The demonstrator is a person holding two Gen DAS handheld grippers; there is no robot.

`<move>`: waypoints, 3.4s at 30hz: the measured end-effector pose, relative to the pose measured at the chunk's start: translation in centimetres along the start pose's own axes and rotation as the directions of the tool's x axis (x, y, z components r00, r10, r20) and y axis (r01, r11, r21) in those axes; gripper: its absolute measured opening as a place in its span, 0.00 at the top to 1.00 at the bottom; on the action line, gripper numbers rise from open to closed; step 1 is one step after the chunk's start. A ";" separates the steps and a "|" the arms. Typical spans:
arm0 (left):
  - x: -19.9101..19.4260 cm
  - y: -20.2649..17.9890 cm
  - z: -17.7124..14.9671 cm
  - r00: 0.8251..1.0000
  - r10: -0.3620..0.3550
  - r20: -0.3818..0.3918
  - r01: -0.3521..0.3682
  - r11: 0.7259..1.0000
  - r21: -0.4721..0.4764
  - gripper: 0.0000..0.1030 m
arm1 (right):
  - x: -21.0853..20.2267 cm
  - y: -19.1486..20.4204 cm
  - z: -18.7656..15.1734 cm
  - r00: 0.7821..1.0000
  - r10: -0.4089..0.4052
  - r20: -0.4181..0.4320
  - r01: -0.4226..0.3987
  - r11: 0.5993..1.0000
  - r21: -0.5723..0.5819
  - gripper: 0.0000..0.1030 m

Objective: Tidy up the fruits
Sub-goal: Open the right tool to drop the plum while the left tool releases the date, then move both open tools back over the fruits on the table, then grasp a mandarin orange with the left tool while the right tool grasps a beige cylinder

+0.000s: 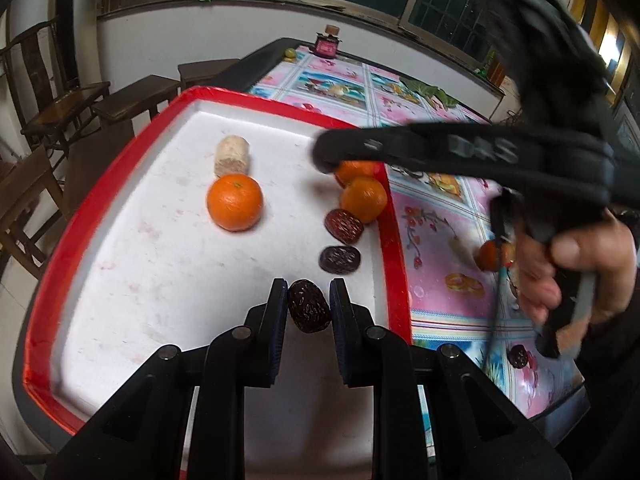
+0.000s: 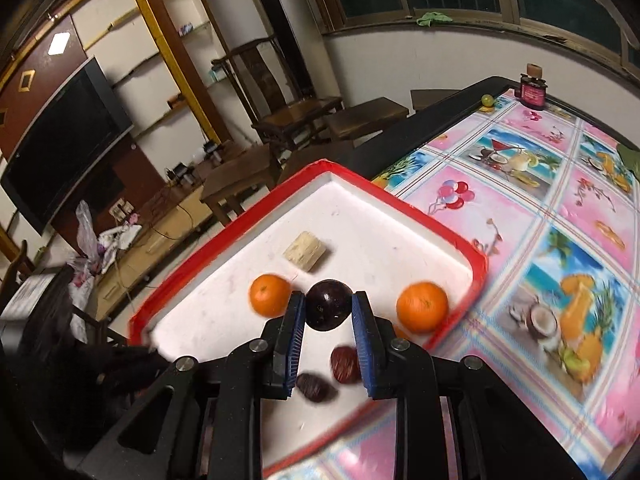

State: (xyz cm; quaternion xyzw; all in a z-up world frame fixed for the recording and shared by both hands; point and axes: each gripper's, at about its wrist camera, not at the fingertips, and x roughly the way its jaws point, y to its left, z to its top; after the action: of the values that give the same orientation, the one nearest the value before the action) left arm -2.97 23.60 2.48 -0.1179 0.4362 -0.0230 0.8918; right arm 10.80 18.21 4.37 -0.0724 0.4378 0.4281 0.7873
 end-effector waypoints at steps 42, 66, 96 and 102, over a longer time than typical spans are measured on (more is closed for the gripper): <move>-0.5 -0.7 -1.4 0.993 0.116 0.006 -0.116 0.993 -0.021 0.35 | -8.0 -1.0 -5.9 0.988 0.019 0.153 -0.027 0.998 0.053 0.40; -1.7 -5.2 -1.0 0.991 0.124 0.050 -0.127 0.991 0.051 0.27 | -17.6 -3.0 -15.8 0.968 -0.076 0.240 0.033 0.984 0.176 0.21; 5.5 -17.3 0.8 0.990 -0.110 -0.093 0.134 0.942 0.306 0.36 | -21.5 -13.6 -20.3 0.926 -0.338 0.171 0.239 0.871 0.429 0.41; 7.0 -18.1 1.4 0.986 -0.123 -0.111 0.153 0.931 0.331 0.38 | -19.5 -15.1 -18.4 0.927 -0.354 0.123 0.280 0.873 0.400 0.48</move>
State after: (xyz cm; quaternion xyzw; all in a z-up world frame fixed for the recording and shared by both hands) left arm 3.57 5.31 2.10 0.0080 0.4553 -0.1654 0.8748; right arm 5.49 -12.11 3.93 0.0500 0.4151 0.2058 0.8848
